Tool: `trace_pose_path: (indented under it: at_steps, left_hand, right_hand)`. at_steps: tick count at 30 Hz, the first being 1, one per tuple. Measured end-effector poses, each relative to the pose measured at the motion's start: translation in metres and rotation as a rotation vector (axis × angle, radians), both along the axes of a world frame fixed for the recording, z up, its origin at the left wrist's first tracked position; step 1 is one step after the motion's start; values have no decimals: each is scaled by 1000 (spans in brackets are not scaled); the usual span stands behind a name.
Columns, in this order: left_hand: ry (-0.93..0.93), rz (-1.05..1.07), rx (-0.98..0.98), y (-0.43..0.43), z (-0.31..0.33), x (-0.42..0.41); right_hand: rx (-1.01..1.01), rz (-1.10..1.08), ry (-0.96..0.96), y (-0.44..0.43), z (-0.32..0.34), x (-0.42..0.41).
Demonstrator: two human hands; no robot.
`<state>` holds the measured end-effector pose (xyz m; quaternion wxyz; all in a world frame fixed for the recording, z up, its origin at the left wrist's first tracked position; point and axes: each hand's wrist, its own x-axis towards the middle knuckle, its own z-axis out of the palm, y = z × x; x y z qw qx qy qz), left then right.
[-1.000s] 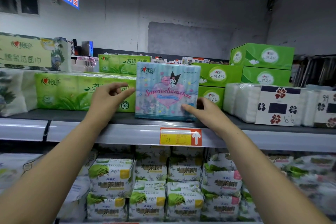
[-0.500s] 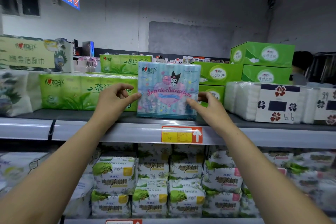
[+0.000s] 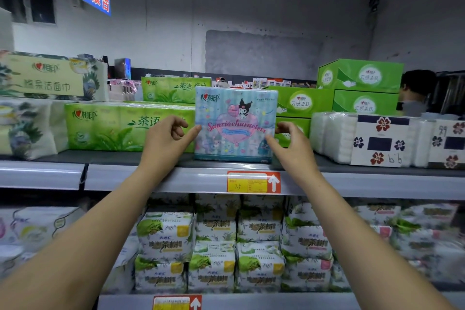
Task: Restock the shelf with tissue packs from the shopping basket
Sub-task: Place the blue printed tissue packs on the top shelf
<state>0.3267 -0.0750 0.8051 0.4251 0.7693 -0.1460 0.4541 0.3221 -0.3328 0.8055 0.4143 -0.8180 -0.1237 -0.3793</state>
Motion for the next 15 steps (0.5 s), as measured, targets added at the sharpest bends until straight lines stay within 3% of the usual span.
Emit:
trace_pose_path:
  at_steps: [4, 9, 15]
  left_hand:
    - [-41, 52, 50, 3, -7, -3]
    - [-1, 57, 179, 1, -5, -13]
    - [-78, 228, 267, 15, -13, -40]
  right_hand:
    - [-179, -55, -14, 4, -2, -2]
    - [-125, -81, -32, 5, 0, -7]
    - [-107, -83, -43, 7, -3, -9]
